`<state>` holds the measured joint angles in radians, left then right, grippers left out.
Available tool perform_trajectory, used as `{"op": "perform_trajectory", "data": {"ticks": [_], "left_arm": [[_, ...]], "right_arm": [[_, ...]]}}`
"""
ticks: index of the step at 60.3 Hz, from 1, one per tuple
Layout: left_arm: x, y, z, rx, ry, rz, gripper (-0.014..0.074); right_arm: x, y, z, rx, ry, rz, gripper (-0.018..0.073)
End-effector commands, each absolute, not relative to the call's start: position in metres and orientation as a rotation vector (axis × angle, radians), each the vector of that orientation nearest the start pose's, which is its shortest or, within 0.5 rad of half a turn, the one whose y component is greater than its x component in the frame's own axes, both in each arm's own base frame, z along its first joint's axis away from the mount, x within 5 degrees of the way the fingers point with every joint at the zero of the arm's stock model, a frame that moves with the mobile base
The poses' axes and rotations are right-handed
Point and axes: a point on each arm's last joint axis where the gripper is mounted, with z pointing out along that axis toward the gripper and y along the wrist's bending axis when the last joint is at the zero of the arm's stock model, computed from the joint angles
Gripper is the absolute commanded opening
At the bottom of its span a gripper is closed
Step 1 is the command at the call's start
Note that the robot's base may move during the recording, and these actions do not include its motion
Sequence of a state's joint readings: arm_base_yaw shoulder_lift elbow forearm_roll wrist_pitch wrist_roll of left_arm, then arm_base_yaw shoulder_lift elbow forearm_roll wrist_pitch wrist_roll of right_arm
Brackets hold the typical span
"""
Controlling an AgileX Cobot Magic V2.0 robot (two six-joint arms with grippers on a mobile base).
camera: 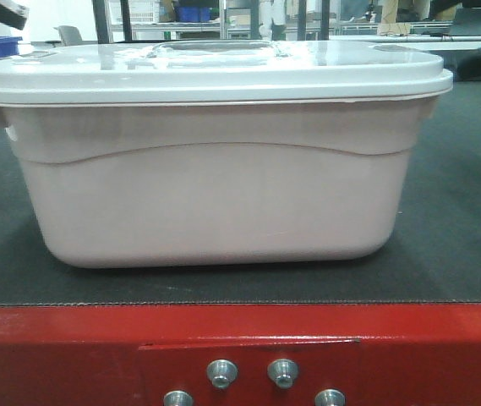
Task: Grab white bin and place on right shelf
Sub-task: 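Close both grippers on the grey lid handles of the pink bin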
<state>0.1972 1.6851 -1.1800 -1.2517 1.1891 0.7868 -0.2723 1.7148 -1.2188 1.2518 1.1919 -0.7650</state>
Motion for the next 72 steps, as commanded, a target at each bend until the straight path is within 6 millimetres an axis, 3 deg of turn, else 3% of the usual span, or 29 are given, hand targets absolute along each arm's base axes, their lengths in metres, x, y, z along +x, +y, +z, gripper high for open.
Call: {"op": "perform_trajectory", "data": {"ticks": [1, 19, 35, 56, 63, 72], "left_arm": [[0.332, -0.027, 0.304, 0.142, 2.197, -1.473, 0.0399], [0.334, -0.044, 0.302, 0.176, 2.189, -1.547, 0.0399], [0.334, -0.046, 0.303, 0.174, 2.179, -1.558, 0.0399], [0.334, -0.046, 0.303, 0.174, 2.174, -1.567, 0.0382], [0.333, -0.049, 0.303, 0.182, 2.177, -1.573, 0.0340], [0.332, -0.057, 0.303, 0.210, 2.182, -1.586, 0.0256]], "right_arm": [[0.341, -0.003, 0.305, -0.075, 2.170, 1.453, 0.0564], [0.348, 0.021, 0.296, -0.128, 2.174, 1.501, 0.0564], [0.350, 0.040, 0.291, -0.173, 2.194, 1.515, 0.0564], [0.350, 0.045, 0.290, -0.177, 2.193, 1.529, 0.0557], [0.350, 0.045, 0.290, -0.176, 2.192, 1.530, 0.0460], [0.350, 0.045, 0.291, -0.185, 2.176, 1.536, 0.0251]]}}
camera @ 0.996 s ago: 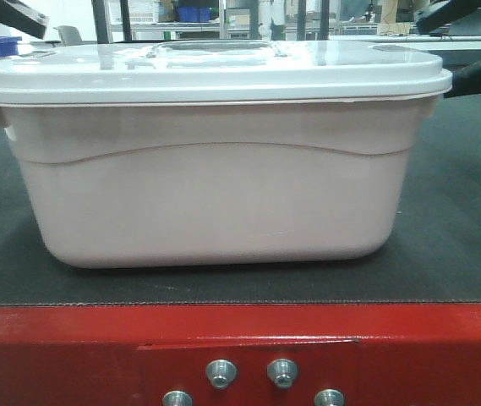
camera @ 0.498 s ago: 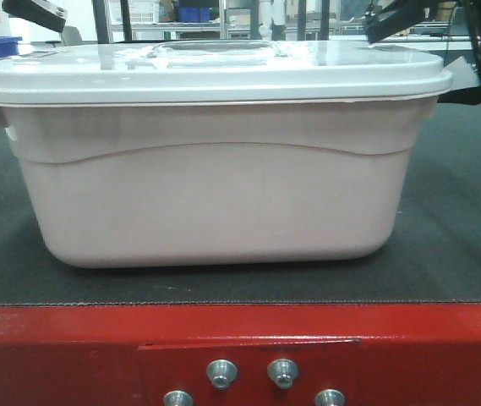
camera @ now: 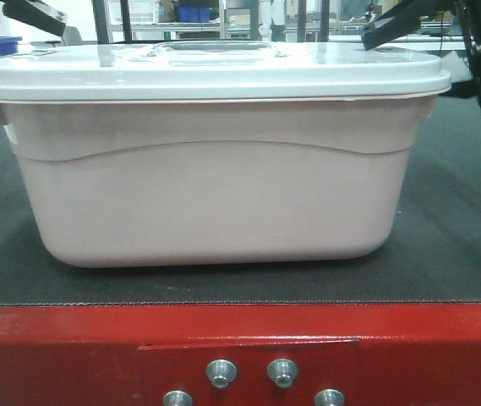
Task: Grab white bin and place on right shelf
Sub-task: 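Close both grippers on the grey lid handles of the pink bin, then lift the pink bin off the table with both grippers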
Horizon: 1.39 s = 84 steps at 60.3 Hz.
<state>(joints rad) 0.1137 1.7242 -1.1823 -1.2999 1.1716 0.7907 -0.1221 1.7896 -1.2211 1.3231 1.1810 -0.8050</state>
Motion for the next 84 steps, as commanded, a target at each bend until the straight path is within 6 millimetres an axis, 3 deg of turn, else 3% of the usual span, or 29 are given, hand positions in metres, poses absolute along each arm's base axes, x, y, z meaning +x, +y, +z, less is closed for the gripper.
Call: {"op": "perform_trajectory", "data": {"ticks": [1, 12, 33, 50, 65, 84], "left_arm": [[0.332, -0.058, 0.303, 0.212, 2.183, -1.588, 0.0246], [0.331, -0.065, 0.303, 0.233, 2.186, -1.598, 0.0132], [0.335, -0.066, 0.315, 0.150, 2.062, -1.692, -0.0129], [0.337, -0.066, 0.325, 0.094, 1.963, -1.756, -0.0125], [0.334, -0.066, 0.342, 0.077, 1.864, -1.791, -0.0125], [0.323, -0.078, 0.403, 0.271, 1.710, -1.749, -0.0125]], "right_arm": [[0.350, 0.045, 0.292, -0.188, 2.174, 1.537, 0.0232], [0.350, 0.046, 0.294, -0.192, 2.150, 1.572, 0.0114], [0.352, 0.047, 0.304, -0.143, 2.045, 1.657, 0.0091], [0.346, 0.047, 0.335, -0.117, 1.857, 1.707, 0.0091], [0.327, 0.049, 0.369, -0.167, 1.744, 1.695, 0.0091], [0.297, 0.052, 0.407, -0.242, 1.633, 1.668, 0.0091]]}}
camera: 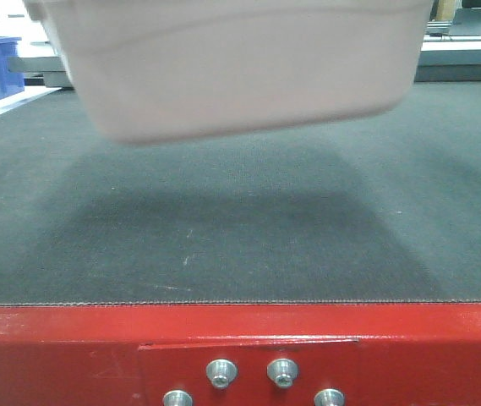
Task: Grab white bin and place on right shelf
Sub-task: 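Lift the pink bin off the table with both grippers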
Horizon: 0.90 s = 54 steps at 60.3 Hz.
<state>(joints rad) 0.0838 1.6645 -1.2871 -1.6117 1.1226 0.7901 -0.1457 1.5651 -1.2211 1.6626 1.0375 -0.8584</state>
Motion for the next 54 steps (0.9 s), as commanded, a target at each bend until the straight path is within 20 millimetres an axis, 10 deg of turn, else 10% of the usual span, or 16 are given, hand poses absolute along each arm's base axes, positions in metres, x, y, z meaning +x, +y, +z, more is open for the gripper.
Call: {"op": "perform_trajectory", "data": {"ticks": [1, 27, 54], "left_arm": [[0.322, -0.079, 0.406, 0.285, 1.702, -1.747, -0.0125], [0.296, -0.123, 0.477, 0.614, 1.516, -1.734, -0.0125], [0.294, -0.127, 0.481, 0.638, 1.511, -1.720, -0.0125]], "right_arm": [[0.295, 0.052, 0.410, -0.247, 1.625, 1.667, 0.0091], [0.266, 0.054, 0.442, -0.299, 1.502, 1.660, 0.0091], [0.262, 0.054, 0.448, -0.287, 1.477, 1.652, 0.0091]]}}
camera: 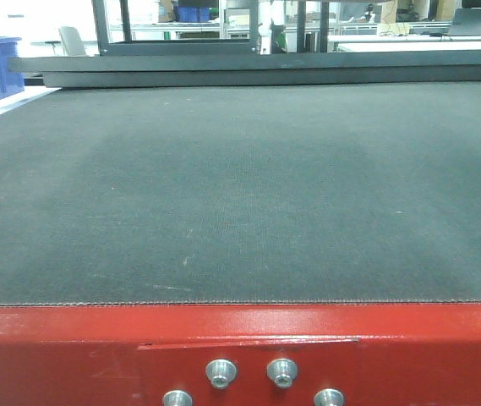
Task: Grab white bin and place on right shelf
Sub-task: 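Lift the pink bin off the table with both grippers, then hold the bin raised with both grippers while backing away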
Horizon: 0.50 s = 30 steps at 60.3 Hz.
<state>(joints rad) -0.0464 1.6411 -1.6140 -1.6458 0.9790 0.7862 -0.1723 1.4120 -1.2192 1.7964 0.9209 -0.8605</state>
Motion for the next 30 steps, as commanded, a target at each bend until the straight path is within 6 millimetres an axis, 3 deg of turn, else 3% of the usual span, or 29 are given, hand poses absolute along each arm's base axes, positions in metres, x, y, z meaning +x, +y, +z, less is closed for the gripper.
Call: {"op": "perform_trajectory", "data": {"ticks": [1, 30], "left_arm": [[0.2939, -0.1265, 0.4815, 0.638, 1.511, -1.720, -0.0125], [0.2942, -0.1265, 0.4815, 0.634, 1.511, -1.718, -0.0125]], "right_arm": [[0.2623, 0.0537, 0.4478, -0.285, 1.477, 1.651, 0.0091], [0.2693, 0.0507, 0.4470, -0.203, 1.486, 1.595, 0.0091]]}}
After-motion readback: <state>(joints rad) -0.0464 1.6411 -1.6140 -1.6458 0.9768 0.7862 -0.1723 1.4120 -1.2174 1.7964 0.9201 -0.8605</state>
